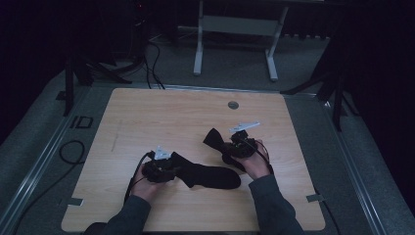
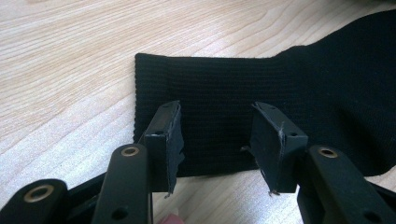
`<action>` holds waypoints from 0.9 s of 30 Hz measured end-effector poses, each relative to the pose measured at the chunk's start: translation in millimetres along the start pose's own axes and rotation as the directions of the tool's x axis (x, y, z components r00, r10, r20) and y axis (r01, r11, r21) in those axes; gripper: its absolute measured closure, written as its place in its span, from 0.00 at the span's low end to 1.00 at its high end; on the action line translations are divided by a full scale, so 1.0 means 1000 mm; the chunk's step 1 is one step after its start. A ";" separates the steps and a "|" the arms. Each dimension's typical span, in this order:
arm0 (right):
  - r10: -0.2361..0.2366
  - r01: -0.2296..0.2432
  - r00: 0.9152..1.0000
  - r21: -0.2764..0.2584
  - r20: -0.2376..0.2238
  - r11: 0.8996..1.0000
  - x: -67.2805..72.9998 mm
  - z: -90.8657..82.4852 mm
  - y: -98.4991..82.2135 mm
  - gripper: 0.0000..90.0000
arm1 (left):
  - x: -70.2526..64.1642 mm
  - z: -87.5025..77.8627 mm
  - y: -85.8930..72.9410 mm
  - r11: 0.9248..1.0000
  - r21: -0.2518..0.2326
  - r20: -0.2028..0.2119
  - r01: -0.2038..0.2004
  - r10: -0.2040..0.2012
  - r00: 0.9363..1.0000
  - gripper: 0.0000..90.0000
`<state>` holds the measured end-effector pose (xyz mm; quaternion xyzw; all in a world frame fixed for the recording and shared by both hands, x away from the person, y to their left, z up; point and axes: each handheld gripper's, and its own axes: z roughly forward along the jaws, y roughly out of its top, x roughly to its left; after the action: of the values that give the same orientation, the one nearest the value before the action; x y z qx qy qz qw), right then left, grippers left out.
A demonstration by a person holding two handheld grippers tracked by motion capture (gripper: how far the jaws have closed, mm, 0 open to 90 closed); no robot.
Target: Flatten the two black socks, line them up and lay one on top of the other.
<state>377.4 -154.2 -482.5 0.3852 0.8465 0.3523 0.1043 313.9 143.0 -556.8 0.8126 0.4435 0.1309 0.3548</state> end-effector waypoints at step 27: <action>-0.068 0.057 0.996 -0.183 -0.054 0.981 0.032 -0.081 -0.003 0.93 | -0.004 0.000 0.000 1.000 0.005 0.014 -0.003 0.003 1.000 0.60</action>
<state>317.5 -173.9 -422.7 0.3364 0.8255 0.4358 0.1244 311.3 140.1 -556.5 0.8151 0.4401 0.1246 0.3556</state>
